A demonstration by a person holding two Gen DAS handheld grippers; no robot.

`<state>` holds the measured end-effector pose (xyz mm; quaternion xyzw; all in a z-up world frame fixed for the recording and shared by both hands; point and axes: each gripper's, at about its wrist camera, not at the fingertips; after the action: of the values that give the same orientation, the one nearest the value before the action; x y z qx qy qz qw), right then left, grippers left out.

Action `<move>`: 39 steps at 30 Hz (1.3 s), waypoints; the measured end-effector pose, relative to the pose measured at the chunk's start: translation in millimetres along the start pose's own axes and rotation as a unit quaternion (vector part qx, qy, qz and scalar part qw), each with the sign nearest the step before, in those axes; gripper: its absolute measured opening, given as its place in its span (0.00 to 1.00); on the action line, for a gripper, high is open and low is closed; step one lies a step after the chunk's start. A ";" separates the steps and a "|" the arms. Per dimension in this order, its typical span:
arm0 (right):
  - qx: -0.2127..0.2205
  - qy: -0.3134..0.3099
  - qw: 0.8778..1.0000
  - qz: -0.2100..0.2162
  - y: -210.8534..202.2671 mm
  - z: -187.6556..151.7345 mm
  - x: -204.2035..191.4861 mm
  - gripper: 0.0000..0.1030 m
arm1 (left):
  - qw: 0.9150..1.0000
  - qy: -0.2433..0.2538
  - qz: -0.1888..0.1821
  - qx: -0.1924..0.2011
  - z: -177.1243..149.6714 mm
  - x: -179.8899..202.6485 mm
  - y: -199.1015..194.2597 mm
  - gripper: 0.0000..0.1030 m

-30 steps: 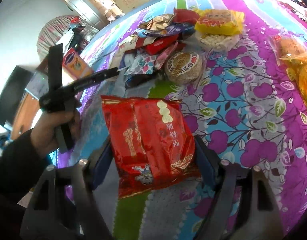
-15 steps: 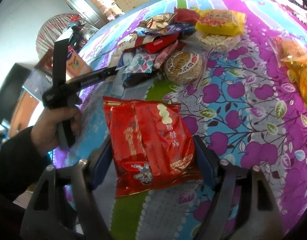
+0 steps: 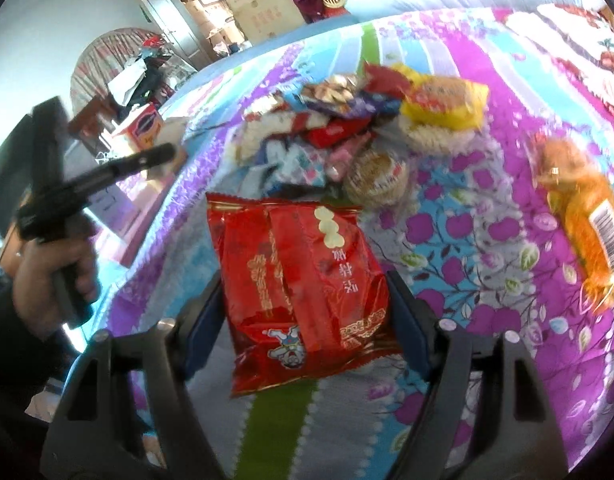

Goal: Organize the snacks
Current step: 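Carry the red packet and beige paper packet over the light-blue basket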

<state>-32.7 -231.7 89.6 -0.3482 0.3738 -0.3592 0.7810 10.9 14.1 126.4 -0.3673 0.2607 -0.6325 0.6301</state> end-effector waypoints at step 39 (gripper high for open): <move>0.064 -0.261 0.960 0.079 -9.0 118.6 -341.0 0.74 | 0.963 -0.158 0.177 0.131 -76.3 -199.3 -254.4 0.35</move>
<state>-94.2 76.6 267.5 -0.3487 0.1600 -0.2162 0.8978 -216.4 218.7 255.6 -0.3249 0.1335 -0.4737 0.8076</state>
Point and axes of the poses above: each gripper's, at about its wrist camera, not at the fingertips, and y roughly the way its jaws point, x to its right, z to its top, and after that the axes turned 9 degrees about -x, right-handed
